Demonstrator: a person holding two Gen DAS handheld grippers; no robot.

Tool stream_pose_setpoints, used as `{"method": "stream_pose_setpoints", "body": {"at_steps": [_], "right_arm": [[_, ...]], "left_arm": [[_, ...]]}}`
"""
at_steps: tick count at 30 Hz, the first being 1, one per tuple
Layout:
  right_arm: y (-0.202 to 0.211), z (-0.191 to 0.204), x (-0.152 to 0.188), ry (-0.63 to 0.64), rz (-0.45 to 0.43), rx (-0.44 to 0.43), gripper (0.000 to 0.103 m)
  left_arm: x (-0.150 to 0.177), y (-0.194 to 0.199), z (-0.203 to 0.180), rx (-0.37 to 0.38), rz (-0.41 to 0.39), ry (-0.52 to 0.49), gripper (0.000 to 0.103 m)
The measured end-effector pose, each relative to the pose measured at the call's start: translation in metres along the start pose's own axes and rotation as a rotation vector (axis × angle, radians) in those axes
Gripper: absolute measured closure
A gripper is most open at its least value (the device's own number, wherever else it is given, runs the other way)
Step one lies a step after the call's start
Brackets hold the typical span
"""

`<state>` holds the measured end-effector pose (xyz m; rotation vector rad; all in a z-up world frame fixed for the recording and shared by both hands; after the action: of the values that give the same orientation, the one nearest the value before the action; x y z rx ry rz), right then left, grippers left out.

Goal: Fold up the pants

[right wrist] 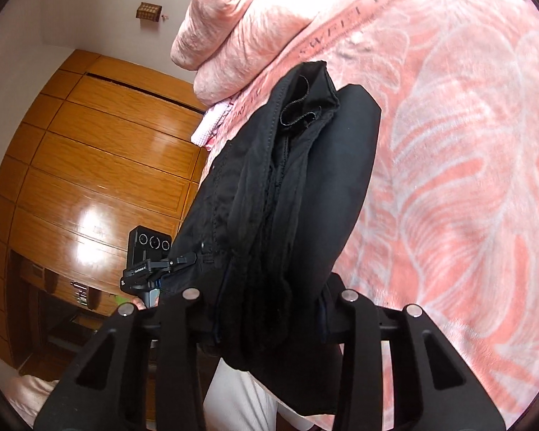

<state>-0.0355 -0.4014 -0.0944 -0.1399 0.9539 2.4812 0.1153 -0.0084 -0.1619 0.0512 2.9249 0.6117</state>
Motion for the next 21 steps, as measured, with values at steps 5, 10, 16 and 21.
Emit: {"method": "stream_pose_setpoints", "body": {"at_steps": [5,10,16,21], "right_arm": [[0.022,0.007,-0.058,0.063,-0.055,0.027,0.067],[0.019,-0.005,-0.116,0.090,-0.090,0.049,0.067],[-0.035,-0.061,-0.142,0.012,-0.012,0.186,0.058],[-0.044,-0.091,-0.129,-0.042,-0.044,0.169,0.044]], "left_arm": [[-0.042,-0.019,-0.030,0.024,-0.052,-0.085,0.069],[-0.089,-0.045,-0.040,0.004,-0.091,-0.128,0.069],[-0.123,-0.062,0.003,-0.135,-0.067,-0.074,0.063],[-0.117,-0.067,0.019,-0.104,-0.072,-0.084,0.050]]}}
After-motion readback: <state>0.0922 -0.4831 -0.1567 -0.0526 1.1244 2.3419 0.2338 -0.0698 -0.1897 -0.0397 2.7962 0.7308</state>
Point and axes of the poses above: each gripper's, at about its wrist camera, not at the fingertips, and y roughly against the way its jaws point, z to its left, x to its underside, the point moved 3 cm from there along -y, roughly the way its jaws point, and after that the axes turned 8 degrees about x, right-handed, at the moved point
